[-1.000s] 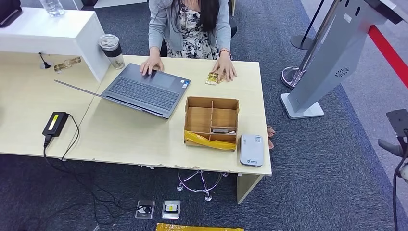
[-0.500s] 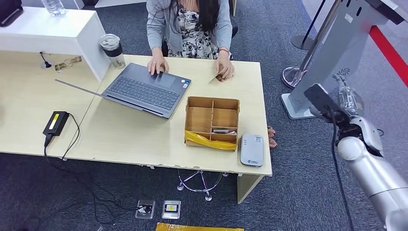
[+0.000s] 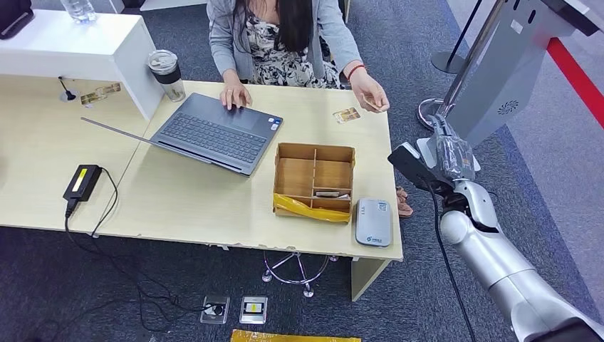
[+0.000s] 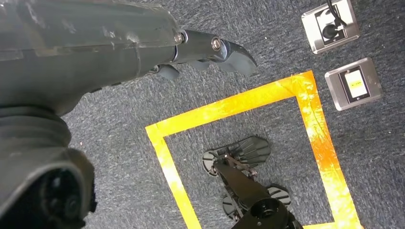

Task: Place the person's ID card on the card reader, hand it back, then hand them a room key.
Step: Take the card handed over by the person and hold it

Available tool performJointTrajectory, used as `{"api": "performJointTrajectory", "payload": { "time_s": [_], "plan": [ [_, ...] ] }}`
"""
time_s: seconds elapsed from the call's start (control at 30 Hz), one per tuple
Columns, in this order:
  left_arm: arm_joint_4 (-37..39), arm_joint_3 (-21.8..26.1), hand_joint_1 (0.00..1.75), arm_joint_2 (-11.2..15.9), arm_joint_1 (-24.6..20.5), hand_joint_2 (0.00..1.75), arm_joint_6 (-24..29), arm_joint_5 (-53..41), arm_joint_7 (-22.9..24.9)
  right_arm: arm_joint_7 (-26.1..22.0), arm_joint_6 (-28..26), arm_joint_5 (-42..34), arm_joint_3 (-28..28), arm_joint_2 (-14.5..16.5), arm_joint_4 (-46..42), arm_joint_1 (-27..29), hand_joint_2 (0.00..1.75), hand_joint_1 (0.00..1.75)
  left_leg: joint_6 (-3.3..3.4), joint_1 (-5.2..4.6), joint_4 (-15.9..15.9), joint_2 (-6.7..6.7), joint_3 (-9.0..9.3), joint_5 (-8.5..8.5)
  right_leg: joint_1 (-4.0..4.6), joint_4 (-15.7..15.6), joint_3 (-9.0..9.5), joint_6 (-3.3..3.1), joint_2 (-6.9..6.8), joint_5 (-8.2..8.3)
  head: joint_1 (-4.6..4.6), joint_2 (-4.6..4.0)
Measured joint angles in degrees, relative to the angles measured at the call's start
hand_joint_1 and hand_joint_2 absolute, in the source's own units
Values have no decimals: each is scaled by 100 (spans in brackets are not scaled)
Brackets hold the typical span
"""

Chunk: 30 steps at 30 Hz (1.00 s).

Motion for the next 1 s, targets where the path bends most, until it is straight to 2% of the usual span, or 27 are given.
{"api": "performJointTrajectory", "payload": {
  "time_s": [0.27,0.67,0.8,1.0],
  "plan": [
    [0,0,0,-11,5,0,-2,17,2,-40,-46,127,138,234,314,-102,175,0,0,0,0,0,2,0,0,0,0,0,0,0,0,0],
    [0,0,0,-12,12,0,52,20,2,92,-57,273,210,307,341,-87,175,0,0,0,0,0,3,0,0,0,-1,0,3,0,0,0],
    [0,-1,0,-10,15,0,57,55,2,86,-62,208,207,323,341,-81,175,175,-1,0,0,0,3,0,0,0,0,0,3,0,0,0],
    [0,-2,0,-10,16,0,70,98,2,-32,-48,8,195,355,341,-81,175,175,-1,0,0,1,3,0,0,0,-1,0,3,0,-1,0]
  ]
}}
